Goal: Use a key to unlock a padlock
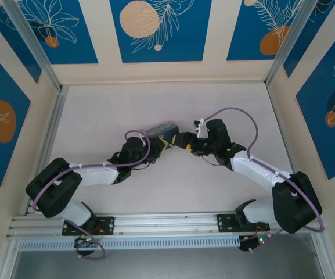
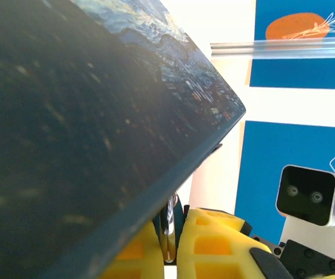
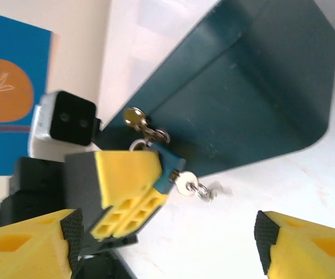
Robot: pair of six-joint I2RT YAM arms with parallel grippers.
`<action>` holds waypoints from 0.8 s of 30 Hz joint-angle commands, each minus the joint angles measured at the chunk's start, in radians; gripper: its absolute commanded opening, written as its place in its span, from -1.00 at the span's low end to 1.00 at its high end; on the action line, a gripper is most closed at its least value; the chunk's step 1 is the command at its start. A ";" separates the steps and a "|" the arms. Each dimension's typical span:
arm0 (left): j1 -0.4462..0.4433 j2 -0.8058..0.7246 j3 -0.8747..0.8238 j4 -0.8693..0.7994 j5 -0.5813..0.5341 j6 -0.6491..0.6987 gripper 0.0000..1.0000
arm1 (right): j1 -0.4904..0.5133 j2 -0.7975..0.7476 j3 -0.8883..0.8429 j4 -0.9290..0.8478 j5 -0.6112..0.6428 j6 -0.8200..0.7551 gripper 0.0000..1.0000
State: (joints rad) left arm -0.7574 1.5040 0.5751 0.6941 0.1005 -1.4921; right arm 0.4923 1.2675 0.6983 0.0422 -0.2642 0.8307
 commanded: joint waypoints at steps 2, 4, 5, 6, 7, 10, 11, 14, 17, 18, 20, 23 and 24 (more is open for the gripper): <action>0.005 0.023 0.036 -0.011 0.064 0.037 -1.00 | 0.063 -0.033 0.084 -0.273 0.186 -0.278 0.38; 0.010 0.027 0.041 -0.020 0.081 0.045 -1.00 | 0.102 -0.034 0.105 -0.326 0.268 -0.361 0.24; 0.011 0.028 0.045 -0.028 0.090 0.048 -1.00 | 0.116 -0.031 0.111 -0.340 0.303 -0.387 0.15; 0.013 0.029 0.050 -0.036 0.099 0.054 -1.00 | 0.131 -0.030 0.115 -0.348 0.333 -0.417 0.10; 0.016 0.030 0.056 -0.043 0.109 0.058 -1.00 | 0.144 -0.028 0.118 -0.353 0.358 -0.445 0.07; 0.017 0.033 0.072 -0.064 0.130 0.070 -1.00 | 0.175 -0.025 0.121 -0.351 0.421 -0.513 0.02; 0.019 0.033 0.075 -0.066 0.137 0.071 -1.00 | 0.183 -0.023 0.121 -0.350 0.436 -0.535 0.02; 0.023 0.037 0.086 -0.080 0.161 0.078 -1.00 | 0.202 -0.023 0.110 -0.330 0.479 -0.593 0.02; 0.026 0.036 0.091 -0.089 0.178 0.080 -1.00 | 0.207 -0.030 0.084 -0.294 0.473 -0.624 0.02; 0.027 0.035 0.091 -0.091 0.180 0.082 -1.00 | 0.207 -0.031 0.076 -0.283 0.460 -0.634 0.02; 0.028 0.035 0.094 -0.090 0.186 0.082 -1.00 | 0.207 -0.030 0.069 -0.264 0.447 -0.640 0.02; 0.028 0.036 0.100 -0.095 0.194 0.082 -1.00 | 0.210 -0.020 0.066 -0.250 0.432 -0.650 0.01; 0.029 0.036 0.102 -0.097 0.195 0.082 -1.00 | 0.210 -0.014 0.067 -0.247 0.428 -0.652 0.01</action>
State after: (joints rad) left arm -0.7368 1.5410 0.6373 0.5827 0.2592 -1.4300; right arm 0.6937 1.2533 0.7750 -0.2436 0.1665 0.2245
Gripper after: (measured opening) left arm 0.074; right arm 0.507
